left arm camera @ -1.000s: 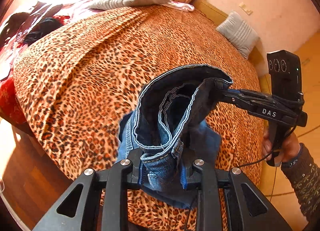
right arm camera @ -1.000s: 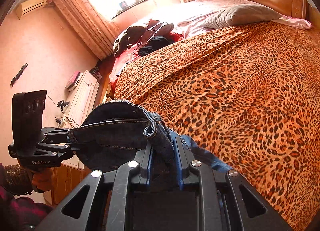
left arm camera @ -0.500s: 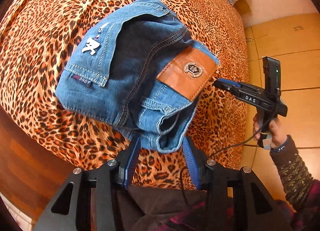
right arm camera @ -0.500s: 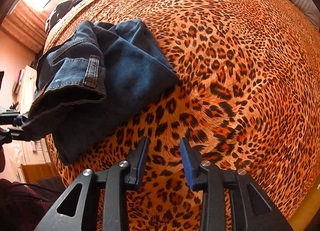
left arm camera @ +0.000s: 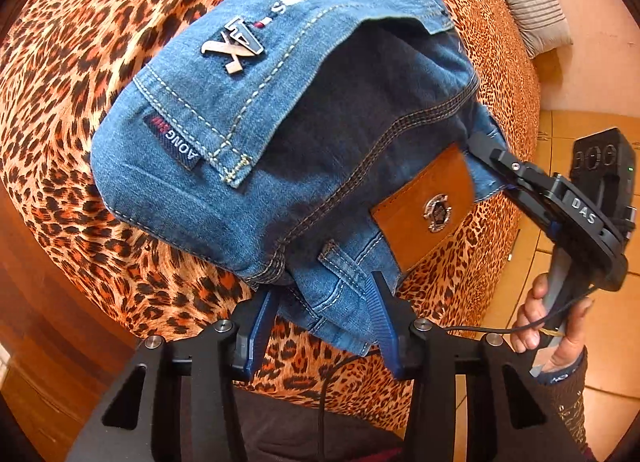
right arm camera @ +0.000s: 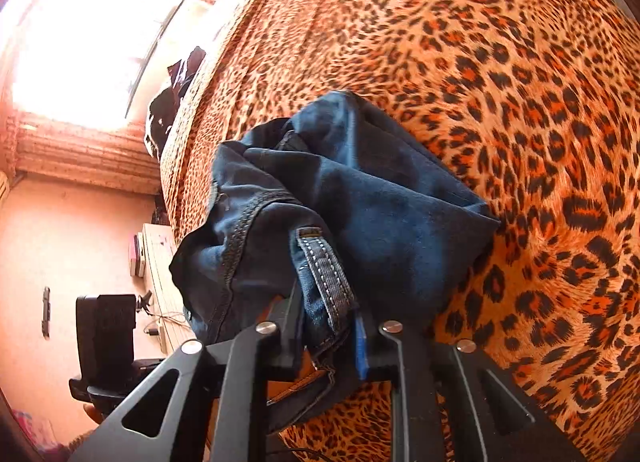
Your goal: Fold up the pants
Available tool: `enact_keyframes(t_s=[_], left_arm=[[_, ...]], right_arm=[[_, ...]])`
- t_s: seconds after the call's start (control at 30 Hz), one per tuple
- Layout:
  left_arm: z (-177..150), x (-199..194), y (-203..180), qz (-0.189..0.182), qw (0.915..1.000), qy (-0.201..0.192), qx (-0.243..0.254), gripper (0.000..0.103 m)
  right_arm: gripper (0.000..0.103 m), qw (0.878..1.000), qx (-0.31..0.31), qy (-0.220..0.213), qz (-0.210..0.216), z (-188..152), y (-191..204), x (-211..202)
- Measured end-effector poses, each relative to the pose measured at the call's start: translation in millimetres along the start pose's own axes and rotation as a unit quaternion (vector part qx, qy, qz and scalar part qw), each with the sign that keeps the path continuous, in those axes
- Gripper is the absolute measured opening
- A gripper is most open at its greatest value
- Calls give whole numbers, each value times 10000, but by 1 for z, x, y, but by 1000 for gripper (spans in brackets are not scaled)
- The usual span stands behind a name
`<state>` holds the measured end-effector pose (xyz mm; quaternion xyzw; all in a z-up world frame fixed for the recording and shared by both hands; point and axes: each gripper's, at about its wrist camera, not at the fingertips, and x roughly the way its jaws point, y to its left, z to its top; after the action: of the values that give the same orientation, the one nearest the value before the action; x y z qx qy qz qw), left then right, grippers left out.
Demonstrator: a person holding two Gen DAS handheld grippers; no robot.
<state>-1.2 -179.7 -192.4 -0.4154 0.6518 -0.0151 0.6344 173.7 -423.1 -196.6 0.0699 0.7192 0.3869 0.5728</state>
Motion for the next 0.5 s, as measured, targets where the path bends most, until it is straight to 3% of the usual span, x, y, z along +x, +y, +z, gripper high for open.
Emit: enact_keyframes(t_s=[0.1,0.17,0.23,0.33,0.43,0.5], left_arm=[[-3,15,9,-115,9996,192,-163,43],[-9,21,17,-184,9986,403,-296,42],[-18,7,19,-280,9987,391,-156,40],[-35,-40,26,-264,9993,-98,262,37],[-38,-80,49,-308,9978,-578,82,37],[-29,-97,66,-302,9958,-848,-184,41]], right_arm=[[19,9983,-184,150,-533,-1,-7,8],[30,9933,-191,526,-1010,-10,-21,31],[36,9949,99,640,-772,-15,-29,30],[44,9987,173,346,-319,-9,-25,1],[48,9991,-80,-118,-403,11,-9,-26],[56,9990,-252,-274,-264,30,7,-30]])
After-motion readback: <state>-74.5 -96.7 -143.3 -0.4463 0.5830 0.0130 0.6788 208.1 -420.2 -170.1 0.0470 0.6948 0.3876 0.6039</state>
